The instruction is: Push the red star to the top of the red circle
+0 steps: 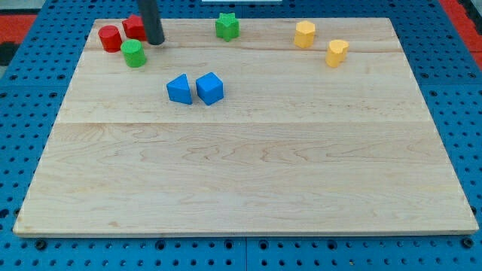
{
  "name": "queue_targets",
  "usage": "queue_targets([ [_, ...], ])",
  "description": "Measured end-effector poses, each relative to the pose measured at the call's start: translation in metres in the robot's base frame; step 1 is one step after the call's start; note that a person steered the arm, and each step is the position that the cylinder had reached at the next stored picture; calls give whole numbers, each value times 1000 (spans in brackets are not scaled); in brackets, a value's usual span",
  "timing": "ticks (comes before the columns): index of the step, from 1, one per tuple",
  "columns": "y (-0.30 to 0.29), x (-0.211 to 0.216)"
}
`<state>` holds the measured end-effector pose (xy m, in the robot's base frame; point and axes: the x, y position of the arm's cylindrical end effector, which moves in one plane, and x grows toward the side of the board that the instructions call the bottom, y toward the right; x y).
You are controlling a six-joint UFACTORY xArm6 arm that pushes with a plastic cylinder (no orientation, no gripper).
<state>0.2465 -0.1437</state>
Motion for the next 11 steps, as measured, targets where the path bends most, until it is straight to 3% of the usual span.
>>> queue_targets([
  [2,46,-3],
  [4,61,-47],
  [7,53,-54],
  [11,-5,-55],
])
